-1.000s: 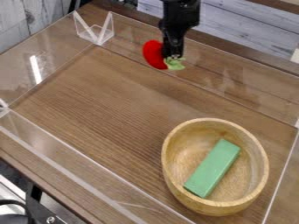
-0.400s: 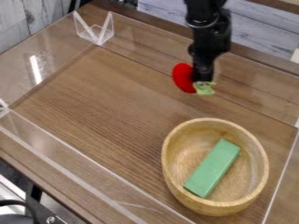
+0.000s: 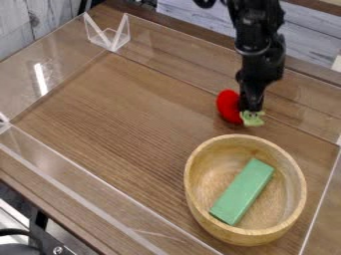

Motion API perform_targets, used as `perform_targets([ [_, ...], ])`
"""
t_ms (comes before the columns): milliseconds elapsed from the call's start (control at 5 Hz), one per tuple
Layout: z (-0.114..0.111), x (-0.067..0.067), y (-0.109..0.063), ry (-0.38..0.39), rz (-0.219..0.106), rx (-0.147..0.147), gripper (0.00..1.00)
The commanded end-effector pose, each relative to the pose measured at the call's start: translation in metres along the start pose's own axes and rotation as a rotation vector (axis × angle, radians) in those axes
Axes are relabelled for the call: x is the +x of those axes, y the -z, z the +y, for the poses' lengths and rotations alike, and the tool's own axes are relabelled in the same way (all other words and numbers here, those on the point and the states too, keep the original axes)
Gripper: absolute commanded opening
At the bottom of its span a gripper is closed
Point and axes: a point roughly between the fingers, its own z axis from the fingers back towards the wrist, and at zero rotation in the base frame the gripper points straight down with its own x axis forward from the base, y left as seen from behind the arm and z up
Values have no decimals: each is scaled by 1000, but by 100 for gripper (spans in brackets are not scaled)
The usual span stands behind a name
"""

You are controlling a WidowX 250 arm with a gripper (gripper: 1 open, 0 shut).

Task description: Move the red object to the right side of the table

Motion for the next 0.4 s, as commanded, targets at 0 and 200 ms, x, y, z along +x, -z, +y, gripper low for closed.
perform_targets([
  [0,8,20,-6,25,-44,43,100],
  [200,6,28,-1,35,-45,43,100],
])
